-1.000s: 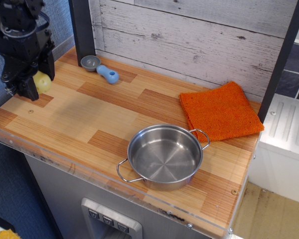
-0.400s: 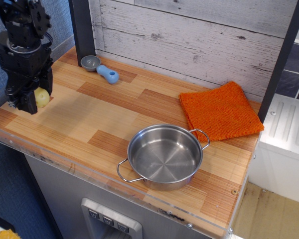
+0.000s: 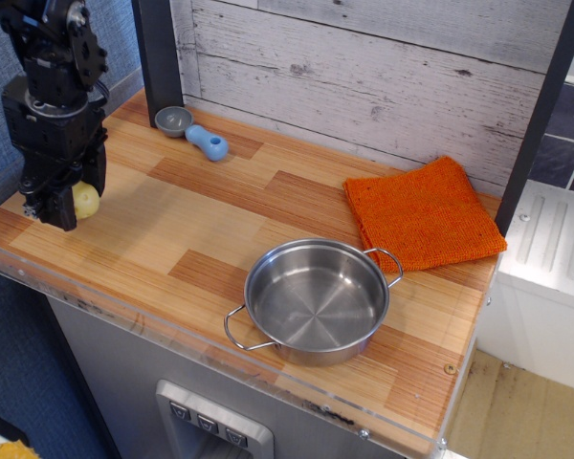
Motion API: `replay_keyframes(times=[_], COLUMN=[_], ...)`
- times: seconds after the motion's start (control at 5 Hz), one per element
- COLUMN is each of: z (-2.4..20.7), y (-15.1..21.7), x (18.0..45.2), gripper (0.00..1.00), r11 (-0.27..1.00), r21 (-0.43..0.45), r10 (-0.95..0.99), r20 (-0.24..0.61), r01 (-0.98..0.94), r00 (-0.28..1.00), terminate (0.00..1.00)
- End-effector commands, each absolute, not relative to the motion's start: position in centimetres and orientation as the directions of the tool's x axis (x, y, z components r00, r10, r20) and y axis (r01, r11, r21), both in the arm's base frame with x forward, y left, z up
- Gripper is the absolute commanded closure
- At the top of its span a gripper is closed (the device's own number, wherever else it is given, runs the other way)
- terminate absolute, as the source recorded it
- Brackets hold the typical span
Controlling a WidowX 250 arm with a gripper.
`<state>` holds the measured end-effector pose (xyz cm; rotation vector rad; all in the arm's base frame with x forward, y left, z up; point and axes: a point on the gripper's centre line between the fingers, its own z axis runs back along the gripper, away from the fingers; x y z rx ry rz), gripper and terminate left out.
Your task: Move yellow ball to the left bottom of the table
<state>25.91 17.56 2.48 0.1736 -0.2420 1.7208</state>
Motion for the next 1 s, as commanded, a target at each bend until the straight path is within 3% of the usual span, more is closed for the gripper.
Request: replay_keyframes(times=[0.0, 0.2, 0.4, 0.8], z=[3.1, 3.5, 4.7, 4.6], y=[18.7, 18.8, 18.4, 18.3], x=[26.4, 25.9, 24.7, 25.1], gripper=[1.00, 1.00, 0.00, 0.00], r11=[-0.179, -0.250, -0.413, -0.402], r21=[-0.082, -0.077, -0.086, -0.079], r10=[0.941, 0.916, 0.814, 0.834], r20=[0.276, 0.304, 0.411, 0.380], r01=[-0.980, -0.965, -0.907, -0.912], r00=[-0.195, -0.261, -0.410, -0.400], terminate=[0.00, 0.00, 0.00, 0.00])
